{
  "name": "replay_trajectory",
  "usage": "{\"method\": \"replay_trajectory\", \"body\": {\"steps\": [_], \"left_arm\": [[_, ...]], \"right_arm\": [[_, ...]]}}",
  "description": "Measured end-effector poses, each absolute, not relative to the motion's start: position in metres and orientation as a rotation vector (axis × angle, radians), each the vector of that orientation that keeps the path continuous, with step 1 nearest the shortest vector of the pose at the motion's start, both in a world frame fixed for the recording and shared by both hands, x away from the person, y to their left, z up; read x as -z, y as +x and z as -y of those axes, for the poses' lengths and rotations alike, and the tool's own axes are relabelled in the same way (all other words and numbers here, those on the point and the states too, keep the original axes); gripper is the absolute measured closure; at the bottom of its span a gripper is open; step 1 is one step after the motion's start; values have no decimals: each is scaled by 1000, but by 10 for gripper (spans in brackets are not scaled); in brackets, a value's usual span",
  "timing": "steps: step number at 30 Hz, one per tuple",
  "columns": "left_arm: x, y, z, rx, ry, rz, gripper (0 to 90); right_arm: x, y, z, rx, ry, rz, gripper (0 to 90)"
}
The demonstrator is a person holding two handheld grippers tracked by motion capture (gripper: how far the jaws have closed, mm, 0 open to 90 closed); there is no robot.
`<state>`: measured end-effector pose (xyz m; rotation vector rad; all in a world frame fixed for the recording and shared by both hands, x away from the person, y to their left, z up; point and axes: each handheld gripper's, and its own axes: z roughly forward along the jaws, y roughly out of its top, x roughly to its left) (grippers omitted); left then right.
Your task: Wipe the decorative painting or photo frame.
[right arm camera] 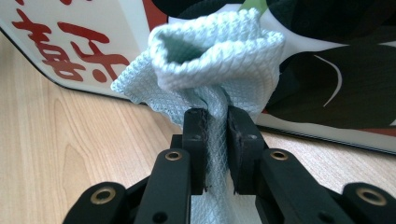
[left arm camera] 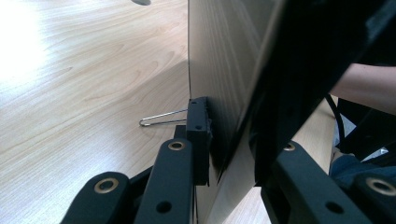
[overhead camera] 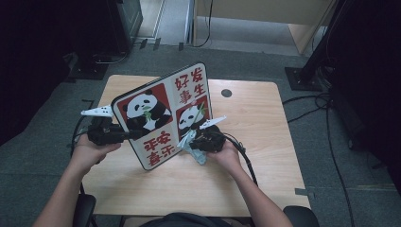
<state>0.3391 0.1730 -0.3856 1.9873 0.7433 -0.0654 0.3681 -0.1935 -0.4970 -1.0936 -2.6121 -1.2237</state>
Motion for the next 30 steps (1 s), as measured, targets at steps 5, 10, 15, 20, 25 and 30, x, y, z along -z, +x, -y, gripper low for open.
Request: {"method": "replay_trajectory", "body": {"steps": [5,10,15,20,25,30], "left_arm": [[386,339,-173,68,1987,-746,782],[386,339,-173,70,1988,-747,782],[387,340,-173,75,1996,-754,780],[388,340,-173,75,2001,-755,780],[387,339,-173,71,2005,-754,781],[387,339,-173,71,2005,-754,780]], "right_arm": [[492,367,195,1213,-1080,2621,796],[477,366,196,1249,-1067,2611,796],[455,370,195,1262,-1024,2626,796],[424,374,192,1303,-969,2645,796],[391,379,188,1338,-947,2657,796],[350,386,180,1402,-906,2685,795]]}}
